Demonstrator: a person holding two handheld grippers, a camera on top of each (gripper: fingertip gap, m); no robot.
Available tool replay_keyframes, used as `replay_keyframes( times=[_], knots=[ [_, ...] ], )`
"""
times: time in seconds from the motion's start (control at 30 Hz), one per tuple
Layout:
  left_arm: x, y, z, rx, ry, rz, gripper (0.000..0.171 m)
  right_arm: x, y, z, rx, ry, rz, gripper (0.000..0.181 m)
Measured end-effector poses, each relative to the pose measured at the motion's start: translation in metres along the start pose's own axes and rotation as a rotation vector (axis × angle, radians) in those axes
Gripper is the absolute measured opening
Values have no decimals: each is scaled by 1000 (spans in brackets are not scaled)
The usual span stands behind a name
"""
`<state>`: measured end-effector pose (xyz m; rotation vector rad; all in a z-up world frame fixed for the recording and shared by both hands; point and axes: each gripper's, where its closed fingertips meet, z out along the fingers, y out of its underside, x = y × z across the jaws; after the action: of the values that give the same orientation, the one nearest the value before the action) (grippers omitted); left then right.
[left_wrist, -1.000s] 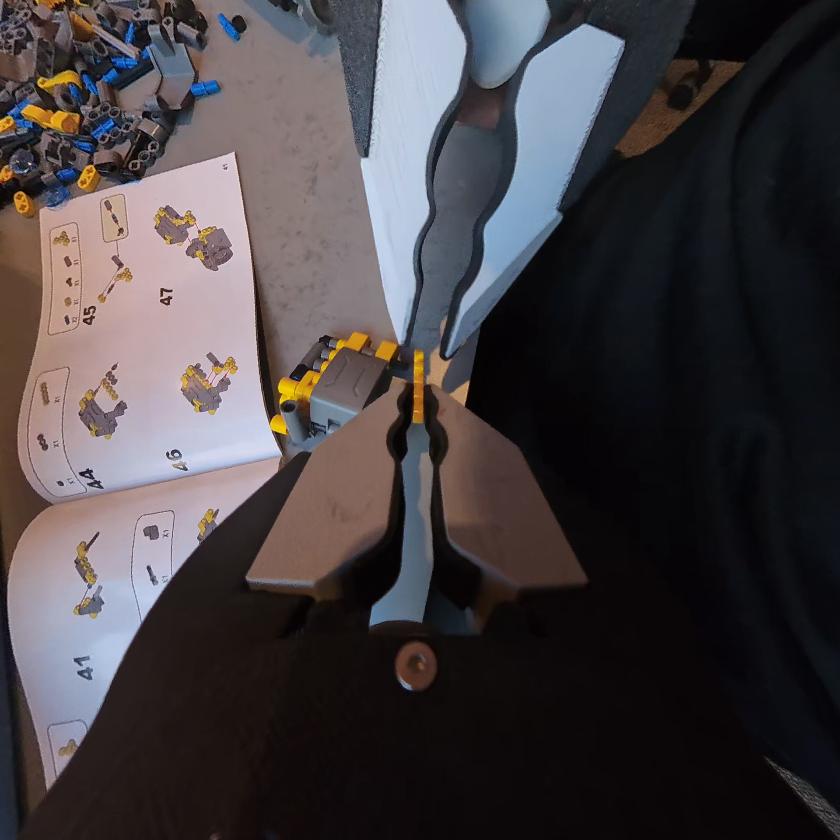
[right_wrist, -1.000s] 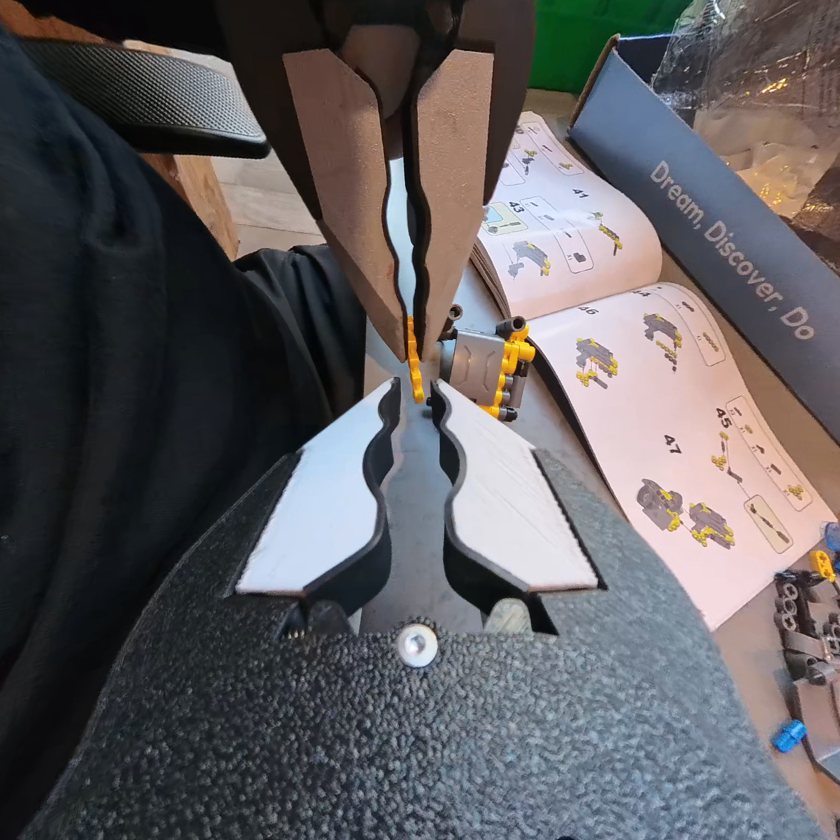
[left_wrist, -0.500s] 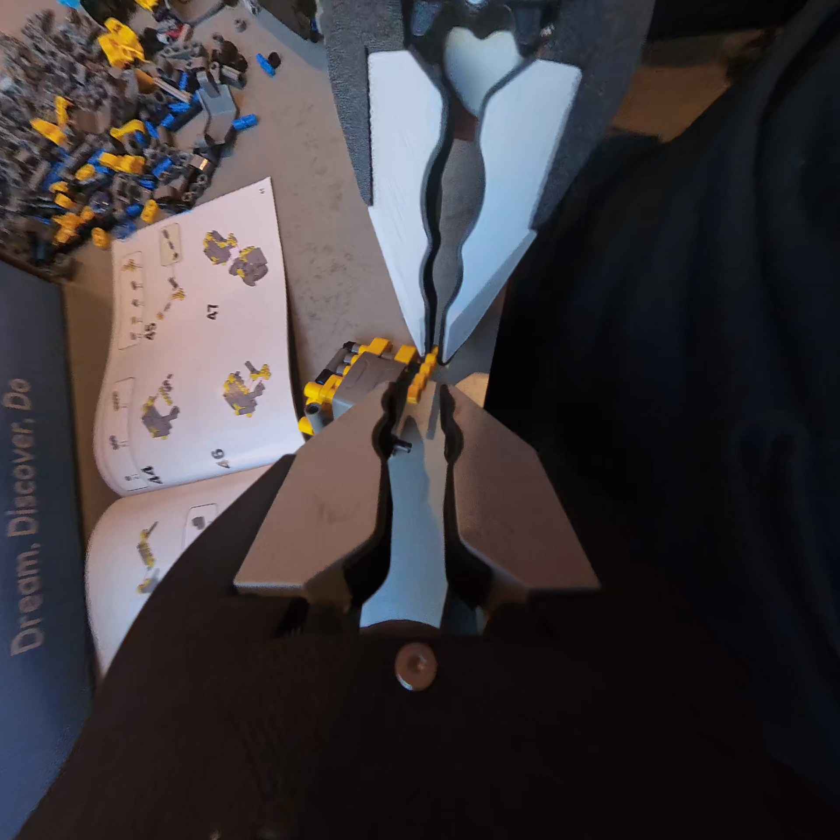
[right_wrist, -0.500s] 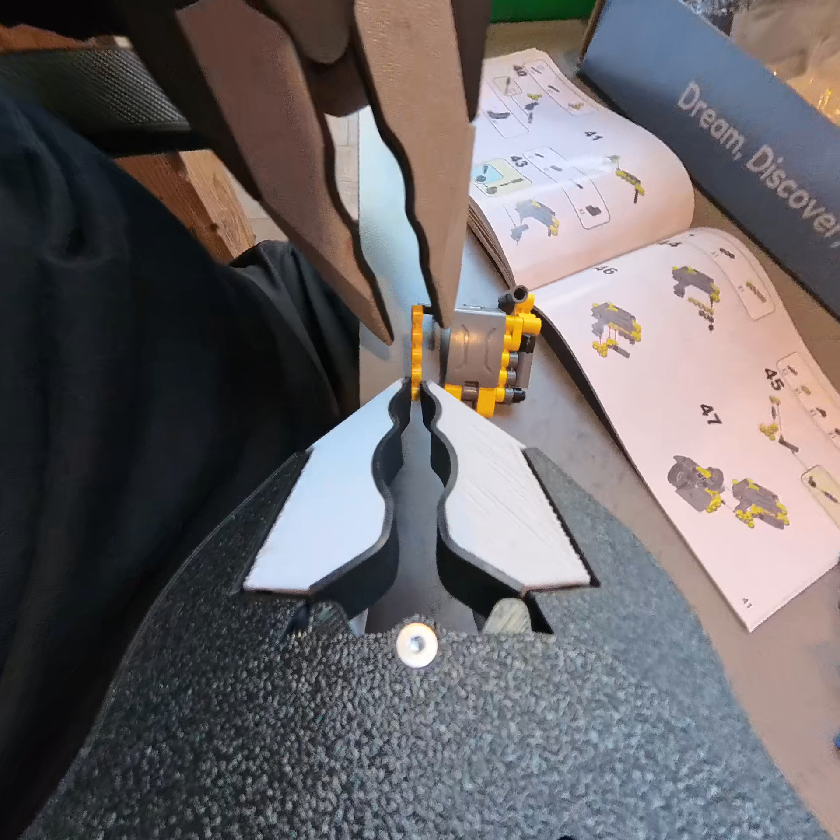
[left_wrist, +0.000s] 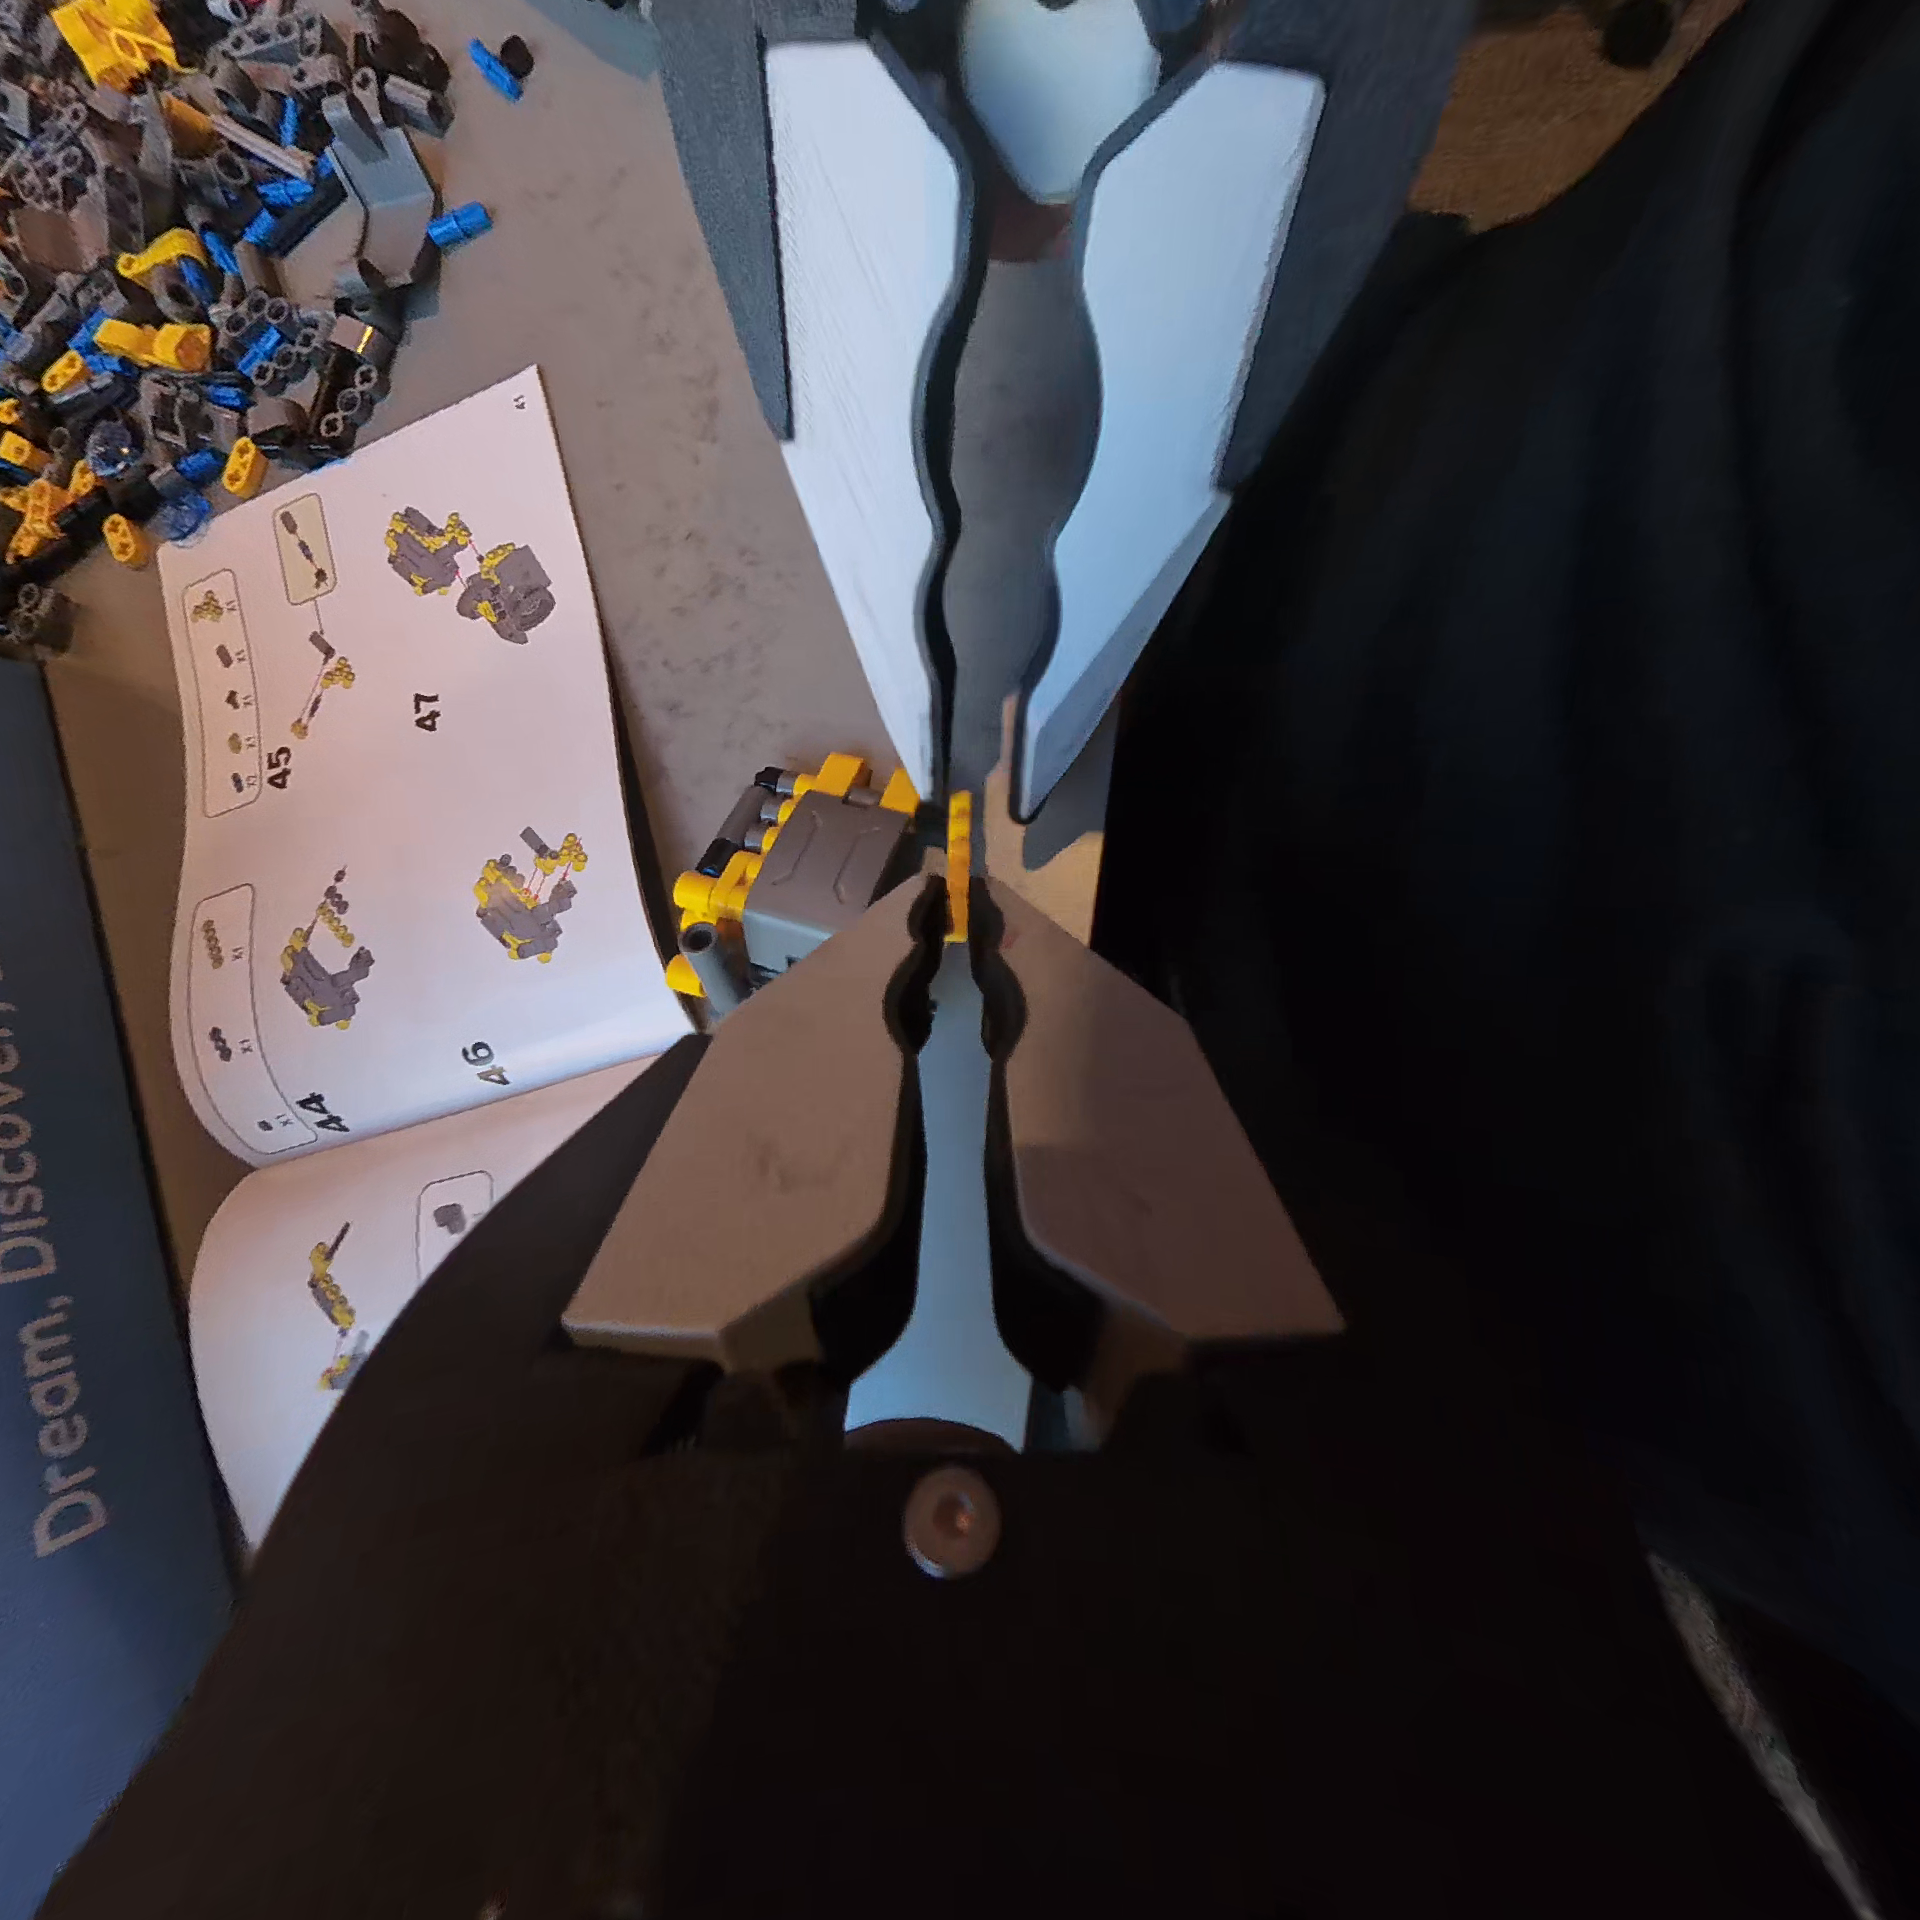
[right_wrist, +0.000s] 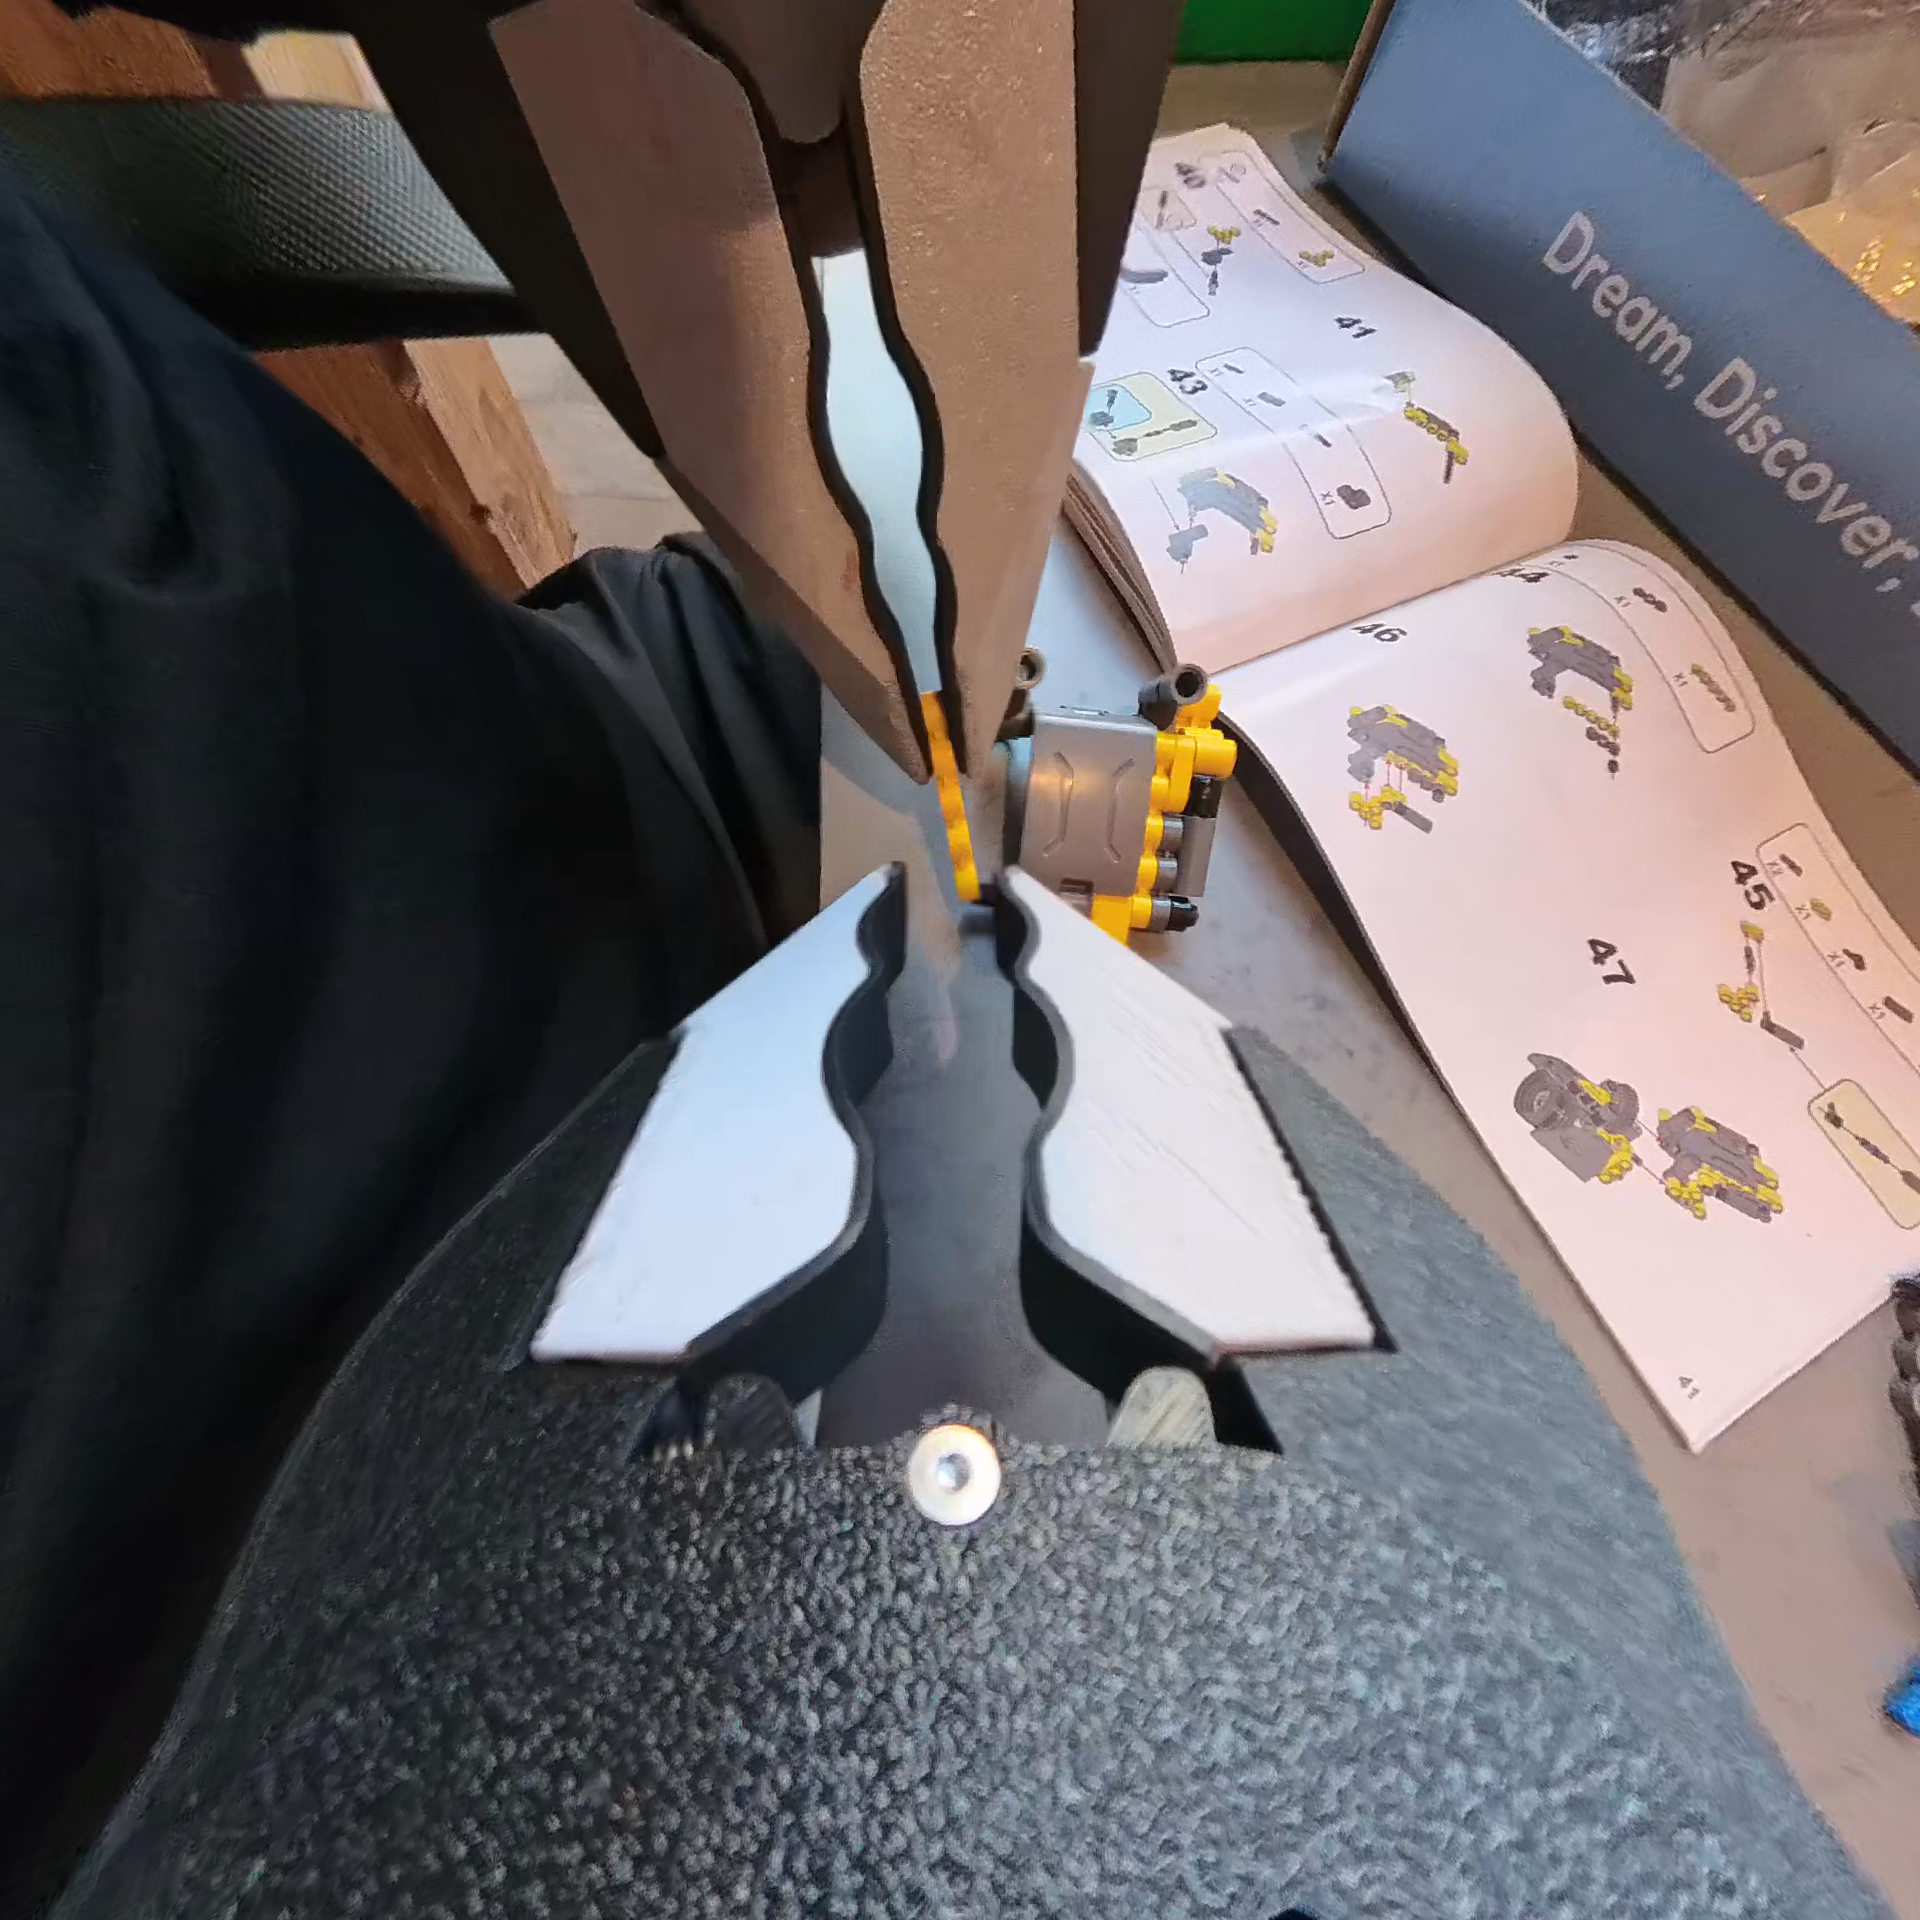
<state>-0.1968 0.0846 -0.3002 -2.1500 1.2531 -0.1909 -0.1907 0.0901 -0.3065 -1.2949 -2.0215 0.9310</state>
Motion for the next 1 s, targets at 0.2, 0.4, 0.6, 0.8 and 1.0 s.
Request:
replay_keyframes(
  times=[0.2, 0.4, 0.6, 0.8, 1.0],
  knots=[
    [-3, 8, 1, -65, 47, 38, 1, 17, 3, 1, -16, 26, 35, 58],
    [-2, 7, 4, -90, 85, 67, 1, 23, 7, 12, -74, 43, -12, 59],
    [-2, 5, 5, -88, 108, 65, 1, 23, 6, 10, -60, 16, -20, 44],
    [-3, 7, 7, -106, 115, 65, 1, 31, 10, 7, -66, 43, -50, 53],
    [-5, 6, 8, -107, 122, 60, 1, 35, 9, 10, -80, 20, -110, 63]
  ],
)
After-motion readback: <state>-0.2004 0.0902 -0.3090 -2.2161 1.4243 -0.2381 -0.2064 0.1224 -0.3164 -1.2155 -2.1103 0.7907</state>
